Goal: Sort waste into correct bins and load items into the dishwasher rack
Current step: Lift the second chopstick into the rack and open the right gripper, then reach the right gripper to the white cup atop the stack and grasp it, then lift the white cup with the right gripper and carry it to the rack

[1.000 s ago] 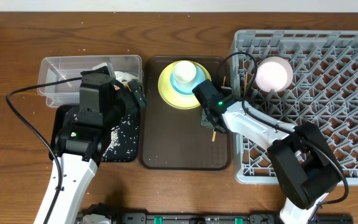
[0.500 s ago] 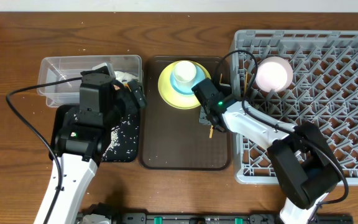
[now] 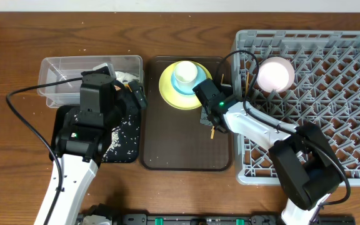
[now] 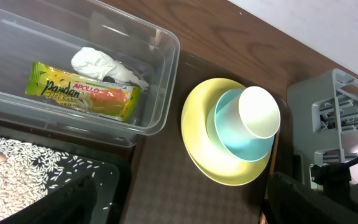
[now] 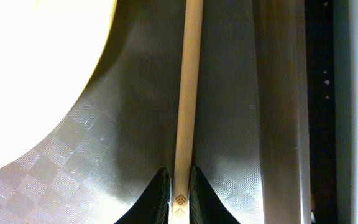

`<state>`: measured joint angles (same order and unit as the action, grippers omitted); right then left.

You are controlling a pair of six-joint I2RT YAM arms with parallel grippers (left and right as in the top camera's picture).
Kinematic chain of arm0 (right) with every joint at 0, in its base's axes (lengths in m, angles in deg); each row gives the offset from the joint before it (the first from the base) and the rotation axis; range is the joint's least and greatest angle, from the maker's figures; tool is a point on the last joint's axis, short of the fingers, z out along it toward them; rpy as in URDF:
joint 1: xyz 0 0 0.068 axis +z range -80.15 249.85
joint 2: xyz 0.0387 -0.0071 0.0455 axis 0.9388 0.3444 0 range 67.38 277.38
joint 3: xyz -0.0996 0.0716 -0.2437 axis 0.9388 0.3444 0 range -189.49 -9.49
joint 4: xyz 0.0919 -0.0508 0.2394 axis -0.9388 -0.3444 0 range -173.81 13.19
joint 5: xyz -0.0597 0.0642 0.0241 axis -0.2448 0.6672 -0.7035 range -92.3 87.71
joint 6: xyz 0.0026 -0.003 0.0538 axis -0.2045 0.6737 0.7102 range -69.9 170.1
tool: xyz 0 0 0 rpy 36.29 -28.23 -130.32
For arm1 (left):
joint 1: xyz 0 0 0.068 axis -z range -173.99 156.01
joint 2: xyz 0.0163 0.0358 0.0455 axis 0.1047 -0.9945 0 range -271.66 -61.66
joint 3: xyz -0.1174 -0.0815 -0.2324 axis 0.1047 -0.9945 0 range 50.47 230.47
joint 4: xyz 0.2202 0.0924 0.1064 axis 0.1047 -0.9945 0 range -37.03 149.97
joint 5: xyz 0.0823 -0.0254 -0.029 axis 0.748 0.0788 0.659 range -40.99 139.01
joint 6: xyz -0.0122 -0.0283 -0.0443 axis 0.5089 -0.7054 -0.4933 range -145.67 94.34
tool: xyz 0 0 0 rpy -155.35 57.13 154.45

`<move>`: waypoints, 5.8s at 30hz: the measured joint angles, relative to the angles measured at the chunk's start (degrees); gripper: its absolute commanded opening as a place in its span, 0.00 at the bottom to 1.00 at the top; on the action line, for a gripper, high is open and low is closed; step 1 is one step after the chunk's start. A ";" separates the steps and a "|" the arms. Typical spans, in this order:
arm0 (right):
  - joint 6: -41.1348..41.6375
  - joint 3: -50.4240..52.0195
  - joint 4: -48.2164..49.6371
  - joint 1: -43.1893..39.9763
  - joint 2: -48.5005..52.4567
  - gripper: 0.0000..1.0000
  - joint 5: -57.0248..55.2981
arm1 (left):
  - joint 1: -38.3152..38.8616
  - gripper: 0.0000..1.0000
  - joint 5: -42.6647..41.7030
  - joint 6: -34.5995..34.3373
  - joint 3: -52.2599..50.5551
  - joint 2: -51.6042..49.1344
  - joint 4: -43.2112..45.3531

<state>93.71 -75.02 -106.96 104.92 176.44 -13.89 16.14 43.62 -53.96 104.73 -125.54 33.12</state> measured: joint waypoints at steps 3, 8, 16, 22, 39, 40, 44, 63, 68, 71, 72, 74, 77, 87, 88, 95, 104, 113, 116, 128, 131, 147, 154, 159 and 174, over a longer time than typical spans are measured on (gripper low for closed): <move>0.00 0.00 0.00 0.00 0.00 0.11 0.02 | 0.00 0.90 0.00 0.00 0.00 0.00 0.00; 0.00 0.00 0.00 0.00 0.00 0.11 0.02 | 0.00 0.90 0.00 0.00 0.00 0.00 0.00; -0.70 0.00 0.26 0.00 0.00 0.11 1.20 | 0.00 0.90 0.00 0.00 0.00 0.00 0.00; -2.49 0.00 0.17 0.00 0.00 0.08 2.60 | 0.00 0.90 0.00 0.00 0.00 0.00 0.00; -5.81 0.00 -1.57 -0.02 -4.46 0.01 3.23 | 0.00 0.90 0.00 0.00 0.00 0.00 -0.02; -5.99 0.00 -1.88 -0.02 -6.34 0.01 3.28 | 0.00 0.90 0.00 0.00 0.00 0.00 -0.02; -6.93 -0.07 -3.82 -0.07 -15.13 0.01 3.17 | 0.00 0.90 0.00 0.00 0.00 0.00 -0.02; -15.96 -0.35 -19.34 -11.89 -29.14 0.01 -0.70 | 0.00 0.90 0.00 0.00 0.00 0.00 0.00; -18.03 -0.24 -19.26 -12.46 -29.14 0.01 -0.61 | 0.00 0.90 0.00 0.00 0.00 0.00 0.00; -19.45 0.46 -18.01 -12.46 -28.87 0.01 -0.61 | 0.00 0.90 0.00 0.00 0.00 0.00 0.00; -19.91 0.74 -17.57 -12.46 -28.61 0.01 -0.57 | 0.00 0.90 0.00 0.00 0.00 0.00 0.00; -20.59 1.20 -16.90 -12.46 -27.71 0.01 -0.50 | 0.00 0.90 0.00 0.00 0.00 0.00 -0.02; -21.22 1.46 -16.26 -12.46 -25.57 0.01 -0.35 | 0.00 0.90 0.00 0.00 0.00 0.00 0.00; -23.98 1.62 -13.51 -12.46 -20.59 0.02 1.49 | 0.00 0.90 0.00 0.00 0.00 0.00 0.00; -24.15 1.62 -13.35 -12.46 -20.59 0.02 1.53 | 0.00 0.90 0.00 0.00 0.00 0.00 0.00; -24.79 1.64 -13.25 -12.79 -20.59 0.11 1.70 | 0.00 0.90 0.00 0.00 0.00 0.00 0.00; -24.98 1.64 -13.35 -13.35 -20.59 0.16 1.73 | 0.00 0.90 0.00 0.00 0.00 0.00 0.00; -25.05 1.64 -10.36 -13.35 -20.59 0.13 4.79 | 0.00 0.90 0.00 0.00 0.00 0.00 0.00; -25.88 1.53 -9.22 -13.35 -20.59 0.13 8.31 | 0.00 0.90 0.00 0.00 0.00 0.00 0.00; -31.93 -13.88 -2.32 -13.25 -20.35 0.25 21.86 | 0.00 0.90 0.00 0.00 0.00 0.00 0.00; -34.23 -14.45 4.42 -12.63 -20.33 0.29 22.73 | 0.00 0.90 0.00 0.00 0.00 0.00 -0.02; -45.03 -14.56 19.61 -6.67 -1.75 0.33 23.69 | 0.00 0.90 0.00 0.00 0.00 0.00 0.02; -49.20 -14.53 19.80 -4.59 1.79 0.32 23.61 | 0.00 0.90 0.00 0.00 0.00 0.00 0.00; -52.52 -14.53 19.63 -2.51 1.79 0.32 23.15 | 0.00 0.90 0.00 0.00 0.00 0.00 0.02; -54.47 -14.53 17.11 -1.73 4.79 0.24 19.58 | 0.00 0.90 0.00 0.00 0.00 0.00 0.00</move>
<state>39.25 -89.56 -89.85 103.20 181.22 5.69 16.14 43.62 -53.96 104.73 -125.54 33.12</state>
